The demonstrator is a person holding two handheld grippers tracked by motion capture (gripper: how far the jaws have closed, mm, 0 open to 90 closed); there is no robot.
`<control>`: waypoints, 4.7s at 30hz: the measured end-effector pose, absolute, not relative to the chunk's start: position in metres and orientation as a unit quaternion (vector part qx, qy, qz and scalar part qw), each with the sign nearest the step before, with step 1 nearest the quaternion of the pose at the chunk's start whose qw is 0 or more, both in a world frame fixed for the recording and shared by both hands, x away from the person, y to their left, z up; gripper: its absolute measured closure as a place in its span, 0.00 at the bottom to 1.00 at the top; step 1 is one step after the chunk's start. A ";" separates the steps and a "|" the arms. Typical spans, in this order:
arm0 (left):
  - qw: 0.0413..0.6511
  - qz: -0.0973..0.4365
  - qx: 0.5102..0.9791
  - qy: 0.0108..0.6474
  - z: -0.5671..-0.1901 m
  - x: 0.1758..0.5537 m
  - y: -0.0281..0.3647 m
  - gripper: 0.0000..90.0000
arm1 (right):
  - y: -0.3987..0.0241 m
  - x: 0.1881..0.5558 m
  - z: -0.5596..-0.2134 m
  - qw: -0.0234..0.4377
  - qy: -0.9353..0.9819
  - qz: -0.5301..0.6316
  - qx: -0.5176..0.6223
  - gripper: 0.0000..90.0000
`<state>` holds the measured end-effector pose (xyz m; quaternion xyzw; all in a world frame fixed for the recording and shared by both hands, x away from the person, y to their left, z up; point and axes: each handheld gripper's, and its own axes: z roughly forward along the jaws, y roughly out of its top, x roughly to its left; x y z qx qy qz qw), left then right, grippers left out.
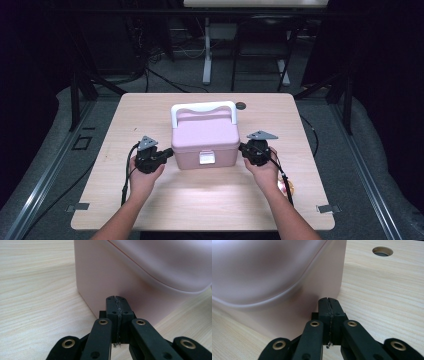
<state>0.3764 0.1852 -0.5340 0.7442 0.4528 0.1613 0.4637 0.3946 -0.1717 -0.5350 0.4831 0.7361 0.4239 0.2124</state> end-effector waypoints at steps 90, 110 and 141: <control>0.446 0.095 0.784 0.421 -0.525 0.283 0.181 1.00 | -0.187 0.267 -0.527 0.196 0.774 0.393 0.456 1.00; 0.450 0.081 0.792 0.404 -0.525 0.277 0.182 1.00 | -0.194 0.258 -0.528 0.187 0.775 0.401 0.452 1.00; 0.457 0.082 0.792 0.398 -0.482 0.300 0.211 0.56 | -0.224 0.273 -0.482 0.172 0.780 0.427 0.424 0.71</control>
